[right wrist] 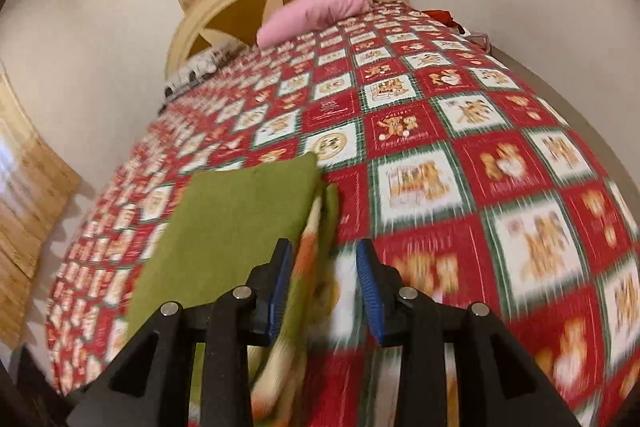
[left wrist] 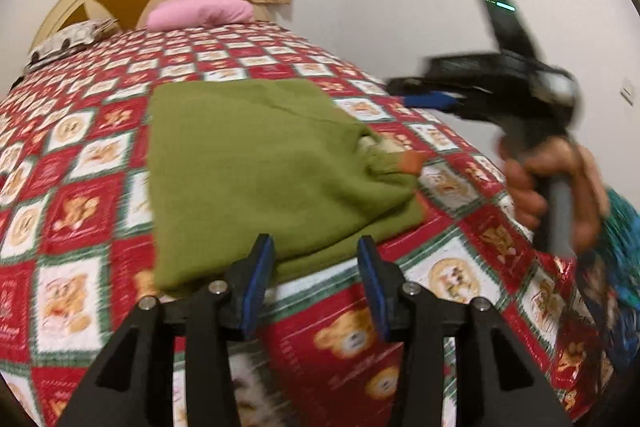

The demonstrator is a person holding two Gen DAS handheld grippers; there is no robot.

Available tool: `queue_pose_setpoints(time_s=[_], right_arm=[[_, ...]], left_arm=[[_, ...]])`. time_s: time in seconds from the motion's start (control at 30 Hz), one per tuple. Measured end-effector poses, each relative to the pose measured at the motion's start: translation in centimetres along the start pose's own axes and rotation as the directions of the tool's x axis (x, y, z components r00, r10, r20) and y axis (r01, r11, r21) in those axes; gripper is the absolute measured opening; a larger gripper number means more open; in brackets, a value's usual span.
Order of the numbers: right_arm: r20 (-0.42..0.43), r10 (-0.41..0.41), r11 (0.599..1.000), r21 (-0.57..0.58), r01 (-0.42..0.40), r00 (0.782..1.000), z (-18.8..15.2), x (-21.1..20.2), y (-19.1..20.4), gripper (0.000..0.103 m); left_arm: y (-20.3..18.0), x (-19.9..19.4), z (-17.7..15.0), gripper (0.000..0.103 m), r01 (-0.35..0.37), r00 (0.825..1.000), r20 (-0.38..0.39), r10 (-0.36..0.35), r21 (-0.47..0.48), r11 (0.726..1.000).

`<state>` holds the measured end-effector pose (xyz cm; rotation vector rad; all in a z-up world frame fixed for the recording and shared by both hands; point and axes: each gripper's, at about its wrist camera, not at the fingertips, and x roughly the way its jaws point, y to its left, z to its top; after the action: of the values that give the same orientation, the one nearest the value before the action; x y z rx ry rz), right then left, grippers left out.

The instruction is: Fold small clothes

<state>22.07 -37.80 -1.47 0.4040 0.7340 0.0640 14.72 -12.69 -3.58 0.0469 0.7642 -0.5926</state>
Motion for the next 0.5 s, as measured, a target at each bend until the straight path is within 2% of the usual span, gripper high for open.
queue_pose_setpoints(time_s=[0.1,0.23,0.27,0.37,0.43,0.5], right_arm=[[-0.008,0.034,0.999,0.002,-0.034,0.999,-2.2,-1.6,1.5,0.034],[-0.030,0.015,0.997,-0.072,-0.018,0.999,-5.0,-1.9,4.3,0.034],[-0.044,0.015,0.996,-0.089,-0.019,0.999,-5.5,-1.7,4.9,0.034],[-0.067,-0.058,0.983,-0.179,0.045,0.996,-7.0,-0.6,6.7,0.034],[-0.095,-0.157,0.964,-0.231,0.132,0.983,-7.7,0.8,7.1,0.034],[-0.120,-0.192,0.960,-0.231,0.161,0.974,-8.3,1.8,7.0,0.027]], left_arm=[[0.9,0.0,0.4,0.046,-0.030,1.000,-0.005,0.030,-0.033,0.999],[1.3,0.5,0.9,0.046,-0.123,0.992,-0.038,0.122,-0.025,0.992],[1.6,0.4,0.8,0.046,-0.128,0.991,-0.043,0.126,-0.025,0.992],[1.8,0.2,0.8,0.053,-0.142,0.989,-0.054,0.141,-0.017,0.990],[1.6,-0.1,0.7,0.057,-0.158,0.986,-0.055,0.158,-0.003,0.987],[1.5,-0.8,0.6,0.068,-0.195,0.980,-0.039,0.196,0.012,0.981]])
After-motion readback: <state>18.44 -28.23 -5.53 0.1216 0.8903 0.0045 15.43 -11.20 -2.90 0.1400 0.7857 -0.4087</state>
